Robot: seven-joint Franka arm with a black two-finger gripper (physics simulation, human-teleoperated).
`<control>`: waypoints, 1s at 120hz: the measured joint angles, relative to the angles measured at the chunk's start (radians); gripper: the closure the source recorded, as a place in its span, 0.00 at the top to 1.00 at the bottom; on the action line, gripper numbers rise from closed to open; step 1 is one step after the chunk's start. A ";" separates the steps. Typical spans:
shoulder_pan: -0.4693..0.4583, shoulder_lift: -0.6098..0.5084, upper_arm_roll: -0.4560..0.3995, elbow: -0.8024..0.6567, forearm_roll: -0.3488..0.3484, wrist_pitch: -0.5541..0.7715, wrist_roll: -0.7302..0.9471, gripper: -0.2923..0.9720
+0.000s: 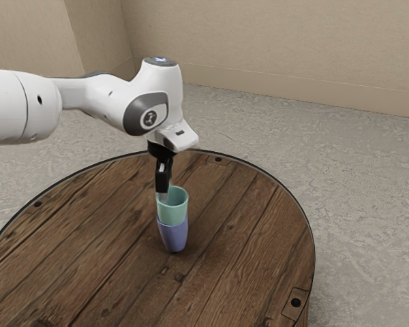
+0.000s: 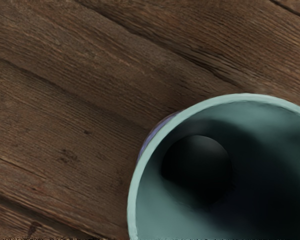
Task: Place the left cup onto the right cup
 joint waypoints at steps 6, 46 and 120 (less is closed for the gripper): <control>0.000 -0.008 0.000 0.000 0.001 -0.002 0.001 0.73; 0.004 -0.076 0.003 0.003 0.018 -0.032 0.007 0.76; 0.013 -0.237 0.020 0.080 0.046 -0.196 0.005 0.77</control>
